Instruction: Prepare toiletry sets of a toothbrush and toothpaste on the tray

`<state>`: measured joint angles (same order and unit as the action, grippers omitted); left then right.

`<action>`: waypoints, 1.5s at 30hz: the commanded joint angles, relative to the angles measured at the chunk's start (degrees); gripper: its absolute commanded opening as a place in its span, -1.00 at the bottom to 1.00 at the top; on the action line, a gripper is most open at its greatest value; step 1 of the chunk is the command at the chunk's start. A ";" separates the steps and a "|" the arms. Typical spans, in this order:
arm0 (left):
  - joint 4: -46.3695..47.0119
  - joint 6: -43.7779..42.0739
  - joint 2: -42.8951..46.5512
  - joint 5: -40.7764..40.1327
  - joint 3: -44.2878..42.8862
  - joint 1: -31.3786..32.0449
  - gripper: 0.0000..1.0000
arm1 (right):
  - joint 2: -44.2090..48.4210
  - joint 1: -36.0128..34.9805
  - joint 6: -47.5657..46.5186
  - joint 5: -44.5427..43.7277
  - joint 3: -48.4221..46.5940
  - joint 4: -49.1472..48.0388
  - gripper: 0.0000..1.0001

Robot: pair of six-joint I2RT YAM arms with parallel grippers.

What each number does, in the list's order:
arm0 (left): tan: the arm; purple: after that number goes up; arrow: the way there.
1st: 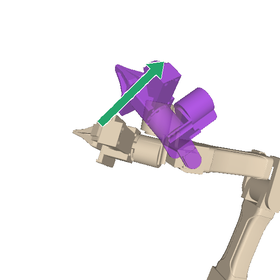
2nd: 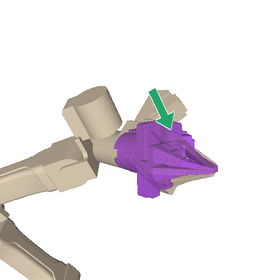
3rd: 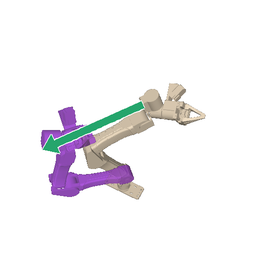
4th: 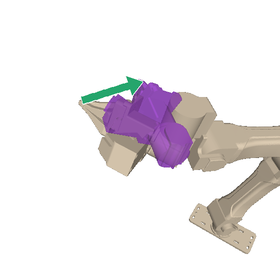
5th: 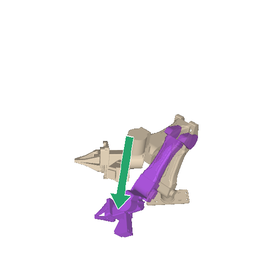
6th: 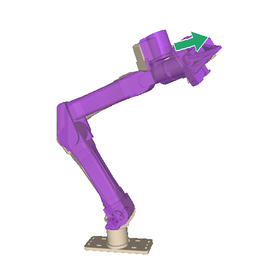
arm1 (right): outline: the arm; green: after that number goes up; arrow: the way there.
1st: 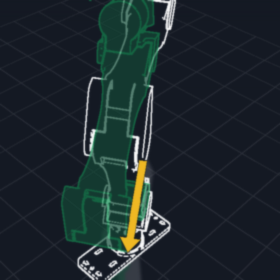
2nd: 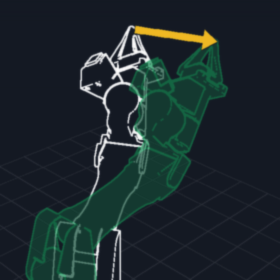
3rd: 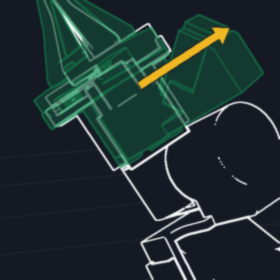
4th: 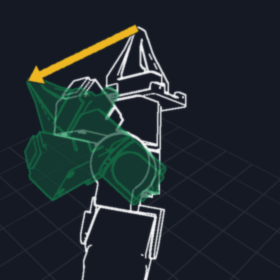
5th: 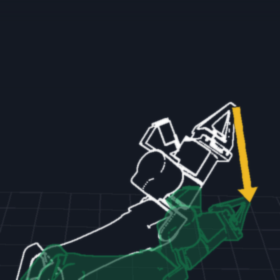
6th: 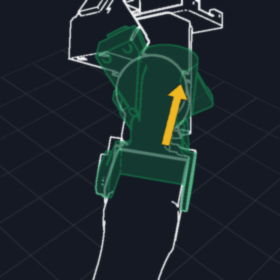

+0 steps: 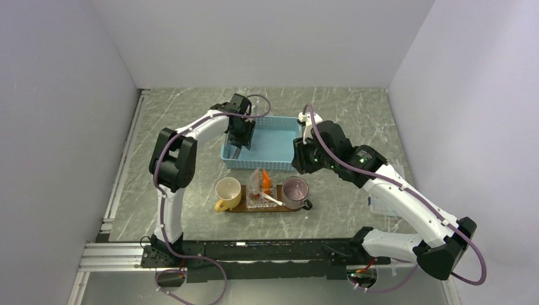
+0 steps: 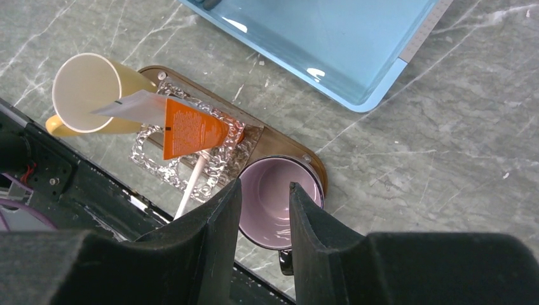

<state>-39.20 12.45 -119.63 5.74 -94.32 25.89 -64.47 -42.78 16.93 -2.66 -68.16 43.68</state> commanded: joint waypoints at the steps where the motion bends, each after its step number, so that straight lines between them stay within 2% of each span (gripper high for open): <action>1: 1.01 1.01 -1.24 -0.92 -2.65 -0.31 -0.07 | 1.44 0.25 0.31 0.64 0.43 -1.13 -0.28; 11: 0.95 0.69 -3.22 -3.64 -3.68 -0.34 -0.08 | 1.19 0.32 -0.19 1.38 1.90 -2.03 -0.28; 21: 1.73 0.06 0.06 -5.59 -2.99 -0.31 -0.07 | 0.36 0.61 -0.75 2.35 2.33 -3.16 -0.28; 28: -0.35 -0.72 -2.63 -5.57 -6.09 -0.41 -0.08 | 0.63 0.67 -0.86 2.20 2.85 -3.08 -0.28; 45: 0.10 -0.68 -4.88 -6.40 -3.26 -0.40 -0.12 | 0.57 0.94 -0.53 3.10 3.91 -3.82 -0.28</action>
<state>-39.05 12.73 -123.74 0.64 -97.84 25.58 -64.49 -42.06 16.64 -0.91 -64.20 42.41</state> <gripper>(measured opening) 0.446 0.360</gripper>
